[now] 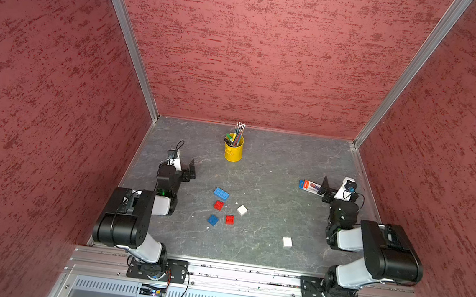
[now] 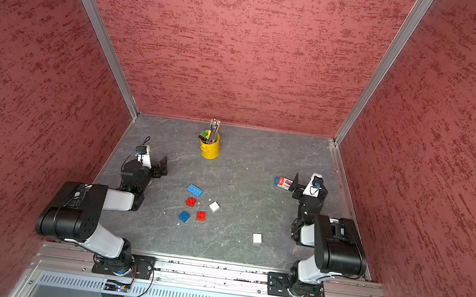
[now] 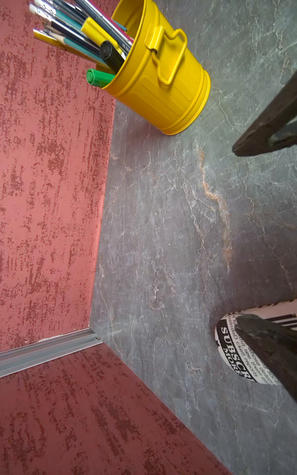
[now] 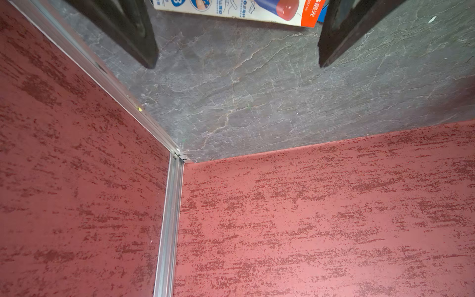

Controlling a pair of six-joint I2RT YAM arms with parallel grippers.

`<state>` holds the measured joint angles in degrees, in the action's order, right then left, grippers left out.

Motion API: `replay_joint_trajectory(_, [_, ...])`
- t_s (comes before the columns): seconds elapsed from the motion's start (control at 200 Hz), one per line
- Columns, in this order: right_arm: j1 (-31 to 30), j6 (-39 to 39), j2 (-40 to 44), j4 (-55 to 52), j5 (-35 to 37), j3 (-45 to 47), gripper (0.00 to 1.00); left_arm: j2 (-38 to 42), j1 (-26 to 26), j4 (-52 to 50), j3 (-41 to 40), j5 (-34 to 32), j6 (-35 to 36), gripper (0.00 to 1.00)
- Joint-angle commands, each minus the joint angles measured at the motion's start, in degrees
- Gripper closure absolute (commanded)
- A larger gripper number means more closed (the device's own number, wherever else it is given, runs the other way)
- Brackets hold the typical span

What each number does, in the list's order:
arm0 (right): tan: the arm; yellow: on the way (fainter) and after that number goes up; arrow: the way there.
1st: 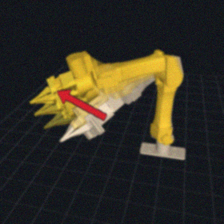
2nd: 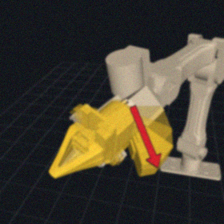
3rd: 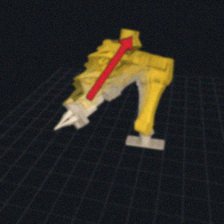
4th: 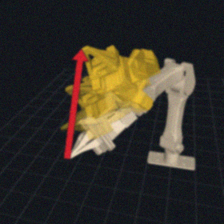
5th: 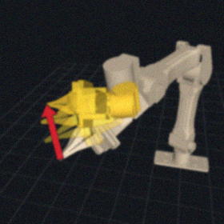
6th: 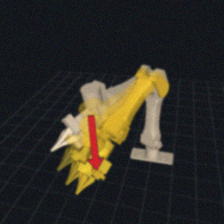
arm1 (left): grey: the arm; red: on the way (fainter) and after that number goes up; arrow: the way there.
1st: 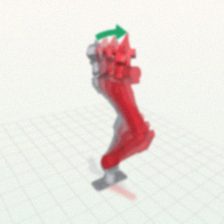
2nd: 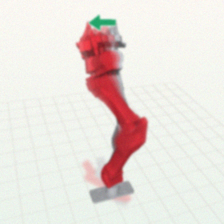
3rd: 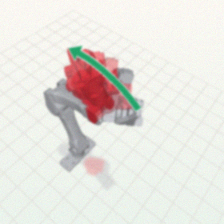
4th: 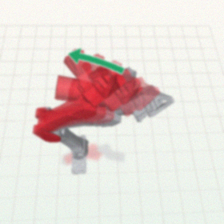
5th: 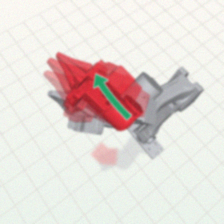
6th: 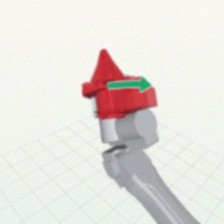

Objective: Assemble the letter y with lego
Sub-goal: Adjust the lego brick at the center of the board.

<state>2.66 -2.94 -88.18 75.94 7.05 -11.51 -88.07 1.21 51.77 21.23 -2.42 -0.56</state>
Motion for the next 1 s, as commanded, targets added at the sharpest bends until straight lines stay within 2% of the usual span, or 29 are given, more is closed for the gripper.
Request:
replay_joint_trajectory(0.0, [-0.4, 0.6, 0.2, -0.4, -0.9, -0.9, 0.00, 0.1, -0.2, -0.1, 0.3, 0.7, 0.5, 0.00])
replay_joint_trajectory(0.746, [-0.4, 0.4, 1.3, -0.9, -0.8, -0.7, 0.01, 0.7, 0.0, -0.1, 0.3, 0.6, 0.3, 0.00])
replay_joint_trajectory(0.932, [-0.5, 0.1, 12.7, -15.3, 0.8, -4.2, 0.00, 10.0, -1.5, -13.7, 3.7, -2.9, 0.9, 0.00])
replay_joint_trajectory(0.997, [-0.5, -2.6, 16.1, -19.6, 1.5, -5.5, 0.00, 14.0, -1.5, -19.0, 5.2, -3.9, -0.5, 0.00])
